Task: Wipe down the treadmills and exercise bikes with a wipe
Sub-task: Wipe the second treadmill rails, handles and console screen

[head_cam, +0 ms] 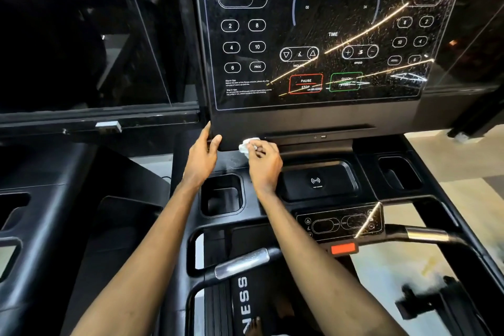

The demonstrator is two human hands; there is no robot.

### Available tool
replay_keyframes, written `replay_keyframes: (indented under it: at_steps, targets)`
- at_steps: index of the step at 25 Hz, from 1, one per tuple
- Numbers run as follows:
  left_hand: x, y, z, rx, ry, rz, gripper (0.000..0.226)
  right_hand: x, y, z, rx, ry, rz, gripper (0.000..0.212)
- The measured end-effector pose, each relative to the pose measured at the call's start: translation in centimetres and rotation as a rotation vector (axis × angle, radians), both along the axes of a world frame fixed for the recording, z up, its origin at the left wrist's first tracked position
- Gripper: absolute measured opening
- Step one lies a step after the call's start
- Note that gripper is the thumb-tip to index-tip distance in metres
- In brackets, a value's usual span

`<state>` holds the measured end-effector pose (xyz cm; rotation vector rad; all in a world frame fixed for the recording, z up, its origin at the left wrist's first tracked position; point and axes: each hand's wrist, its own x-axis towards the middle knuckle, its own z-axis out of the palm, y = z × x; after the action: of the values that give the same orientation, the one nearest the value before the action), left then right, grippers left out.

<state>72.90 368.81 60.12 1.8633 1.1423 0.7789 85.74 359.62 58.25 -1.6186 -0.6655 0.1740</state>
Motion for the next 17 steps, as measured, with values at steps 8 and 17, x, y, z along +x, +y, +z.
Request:
replay_keyframes:
  at_steps: [8,17]
  targets:
    - [0.6,-0.3,-0.5,0.022,-0.033,0.038,0.059,11.2,-4.1,-1.2,0.011,-0.003,-0.261,0.005]
    - [0.9,-0.7,0.0,0.025,0.019,0.076,0.057,17.5,-5.7,-1.0,0.071,0.132,-0.427,0.025]
